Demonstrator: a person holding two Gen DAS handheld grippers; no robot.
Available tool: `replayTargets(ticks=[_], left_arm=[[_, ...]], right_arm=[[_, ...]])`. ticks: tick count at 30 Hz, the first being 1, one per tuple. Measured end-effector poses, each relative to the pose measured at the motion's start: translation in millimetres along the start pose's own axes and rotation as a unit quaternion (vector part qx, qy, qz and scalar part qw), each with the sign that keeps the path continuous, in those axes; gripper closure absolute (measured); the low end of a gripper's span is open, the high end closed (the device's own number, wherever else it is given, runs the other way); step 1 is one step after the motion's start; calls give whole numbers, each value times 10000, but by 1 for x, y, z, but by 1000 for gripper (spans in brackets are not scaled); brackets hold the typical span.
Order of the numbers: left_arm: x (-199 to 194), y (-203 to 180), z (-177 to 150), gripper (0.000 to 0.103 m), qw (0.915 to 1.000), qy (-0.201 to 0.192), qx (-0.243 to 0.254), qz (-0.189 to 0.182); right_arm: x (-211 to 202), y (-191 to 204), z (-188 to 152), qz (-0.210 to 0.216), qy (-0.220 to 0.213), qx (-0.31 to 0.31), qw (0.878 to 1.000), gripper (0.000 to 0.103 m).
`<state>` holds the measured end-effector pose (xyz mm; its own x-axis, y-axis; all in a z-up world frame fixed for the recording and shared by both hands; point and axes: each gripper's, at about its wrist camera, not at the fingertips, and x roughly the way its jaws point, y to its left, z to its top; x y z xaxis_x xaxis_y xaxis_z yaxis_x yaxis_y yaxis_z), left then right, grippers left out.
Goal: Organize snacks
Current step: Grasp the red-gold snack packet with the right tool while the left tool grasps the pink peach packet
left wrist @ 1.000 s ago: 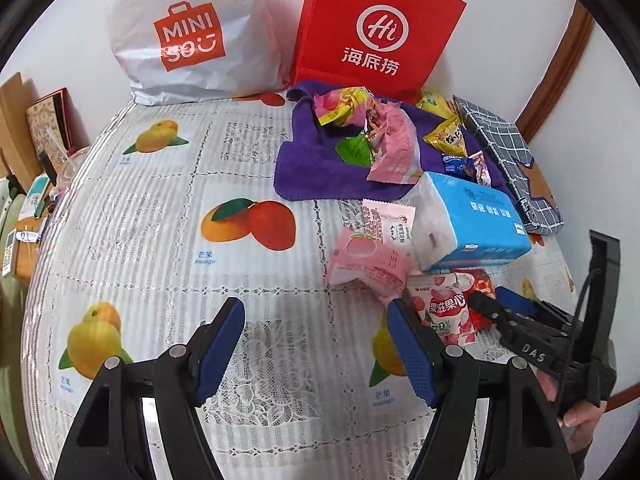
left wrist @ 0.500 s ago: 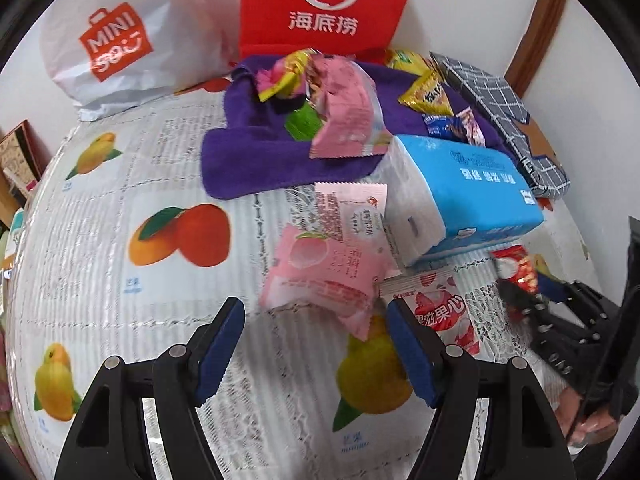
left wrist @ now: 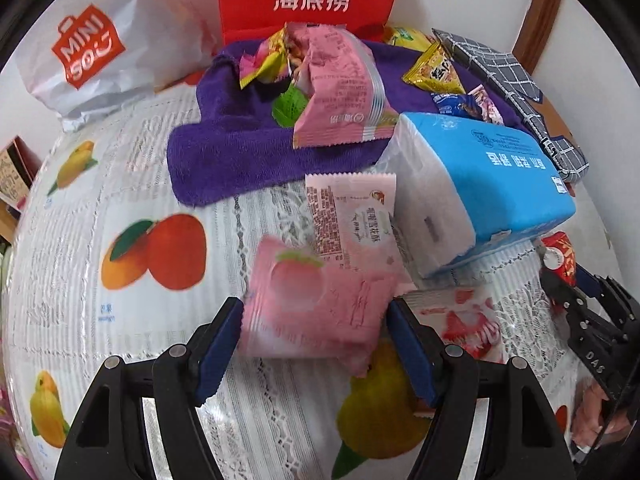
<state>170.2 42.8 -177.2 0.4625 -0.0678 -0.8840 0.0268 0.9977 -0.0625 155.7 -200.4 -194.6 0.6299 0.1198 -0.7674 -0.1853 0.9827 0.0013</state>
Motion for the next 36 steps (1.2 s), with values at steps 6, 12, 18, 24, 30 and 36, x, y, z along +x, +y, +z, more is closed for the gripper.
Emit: replayTargets(ticks=[6, 12, 18, 24, 30, 36], left_arm=[[-5, -2, -4, 49, 9998, -132, 106, 53], [-24, 6, -24, 49, 9995, -283, -90, 52], [-18, -2, -39, 47, 9979, -565, -93, 299], [-18, -5, -47, 48, 9946, -923, -138, 462], [-18, -3, -47, 48, 9946, -930, -175, 436], [-18, -3, -47, 48, 9945, -932, -176, 455]], right_arm=[[-1, -2, 1, 42, 2, 33, 10000, 60], [1, -1, 1, 65, 6, 39, 10000, 59], [1, -1, 1, 70, 4, 43, 10000, 59], [2, 0, 1, 63, 6, 36, 10000, 58], [3, -1, 1, 86, 8, 56, 9999, 57], [3, -1, 1, 168, 20, 54, 9998, 50]])
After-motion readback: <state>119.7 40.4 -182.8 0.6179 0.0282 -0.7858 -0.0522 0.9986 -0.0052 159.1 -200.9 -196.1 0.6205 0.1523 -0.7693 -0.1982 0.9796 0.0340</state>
